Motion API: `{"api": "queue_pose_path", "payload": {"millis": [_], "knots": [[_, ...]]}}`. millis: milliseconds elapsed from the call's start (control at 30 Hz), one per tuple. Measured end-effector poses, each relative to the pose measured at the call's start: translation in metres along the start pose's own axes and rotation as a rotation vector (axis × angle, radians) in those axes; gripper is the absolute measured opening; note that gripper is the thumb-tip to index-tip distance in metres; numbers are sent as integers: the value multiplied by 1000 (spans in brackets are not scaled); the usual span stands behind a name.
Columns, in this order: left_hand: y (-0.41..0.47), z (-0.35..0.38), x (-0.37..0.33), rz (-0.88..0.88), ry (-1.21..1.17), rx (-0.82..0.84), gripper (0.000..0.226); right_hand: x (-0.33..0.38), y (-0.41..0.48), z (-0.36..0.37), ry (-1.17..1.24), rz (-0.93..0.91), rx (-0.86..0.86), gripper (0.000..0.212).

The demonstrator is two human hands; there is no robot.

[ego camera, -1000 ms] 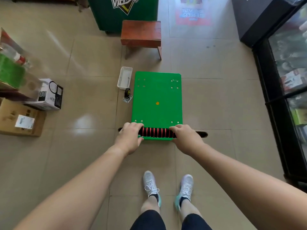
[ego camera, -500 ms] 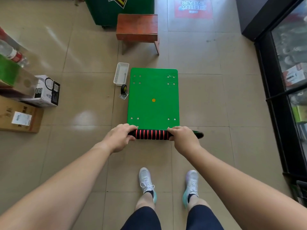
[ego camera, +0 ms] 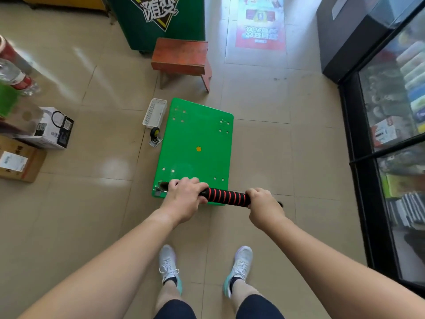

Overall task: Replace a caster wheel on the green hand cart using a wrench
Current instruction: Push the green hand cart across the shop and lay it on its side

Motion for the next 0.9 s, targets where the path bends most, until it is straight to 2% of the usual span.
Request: {"api": "queue_pose_path", "payload": {"millis": [133,300,433,500,600,667,767,833,900], "knots": [[18,15,-78,5,22,-14,29,-22,-6,-13,153,-71,-37,57],[31,36,-137,44,-1,43,36,-59,-10,-16,233,-119,-68,40],[27,34,-131,173,-172,-19,59,-85,-7,-17,237,-171,-100,36],[27,35,-106,142,-207,-48,65,-93,-6,-15,245,-156,-128,34],[35,45,-64,63,-258,-13,51,-111,-10,-10,259,-84,-127,36],[45,57,-57,100,-304,50,37,-126,-12,-9,259,-20,-121,37],[61,70,-81,180,-325,74,30,-141,-14,-13,185,99,-68,37],[69,79,-103,208,-304,64,31,-132,-14,-18,130,82,-58,51],[76,87,-128,247,-263,66,35,-110,-13,-18,115,-17,-78,69]]}}
Point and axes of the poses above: each hand's wrist, its own y-axis towards the middle knuckle, its own z-axis out of the palm, x = y × z, the point moved 5 cm from there along y, towards the middle knuckle, and after that the axes turned 2 degrees about y, right-handed, at the moved point
